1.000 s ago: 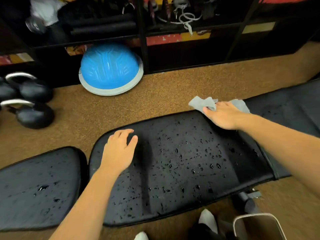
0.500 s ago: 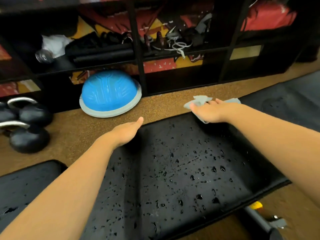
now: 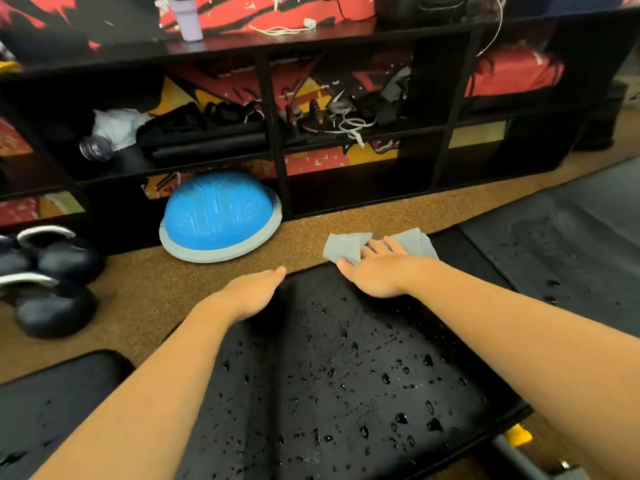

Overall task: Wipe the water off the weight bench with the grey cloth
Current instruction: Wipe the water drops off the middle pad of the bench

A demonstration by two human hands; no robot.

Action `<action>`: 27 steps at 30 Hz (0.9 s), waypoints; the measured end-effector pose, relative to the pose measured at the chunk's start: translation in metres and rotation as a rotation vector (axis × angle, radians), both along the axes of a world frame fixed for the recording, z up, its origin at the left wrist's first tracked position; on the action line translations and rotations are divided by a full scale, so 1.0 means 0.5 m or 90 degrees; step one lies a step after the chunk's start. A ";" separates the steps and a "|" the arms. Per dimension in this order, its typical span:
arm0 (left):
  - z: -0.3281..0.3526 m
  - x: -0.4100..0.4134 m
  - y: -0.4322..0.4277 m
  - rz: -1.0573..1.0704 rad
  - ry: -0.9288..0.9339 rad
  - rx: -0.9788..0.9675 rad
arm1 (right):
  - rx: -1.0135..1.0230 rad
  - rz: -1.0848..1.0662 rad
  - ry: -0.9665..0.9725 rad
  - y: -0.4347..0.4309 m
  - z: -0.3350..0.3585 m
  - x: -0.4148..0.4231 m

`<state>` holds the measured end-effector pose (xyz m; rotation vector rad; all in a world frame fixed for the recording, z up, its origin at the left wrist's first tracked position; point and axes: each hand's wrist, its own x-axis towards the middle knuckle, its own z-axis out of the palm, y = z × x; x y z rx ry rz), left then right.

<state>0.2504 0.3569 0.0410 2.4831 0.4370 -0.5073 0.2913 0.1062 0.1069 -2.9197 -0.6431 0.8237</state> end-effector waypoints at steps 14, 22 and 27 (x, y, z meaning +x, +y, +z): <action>-0.021 -0.027 -0.017 -0.011 -0.032 0.059 | 0.069 -0.044 -0.026 -0.032 -0.002 -0.018; -0.016 -0.040 -0.023 -0.016 -0.043 0.096 | 0.001 -0.024 -0.154 0.060 -0.048 -0.002; -0.022 -0.043 -0.024 -0.020 -0.061 0.111 | 0.056 0.037 -0.085 0.063 -0.045 -0.055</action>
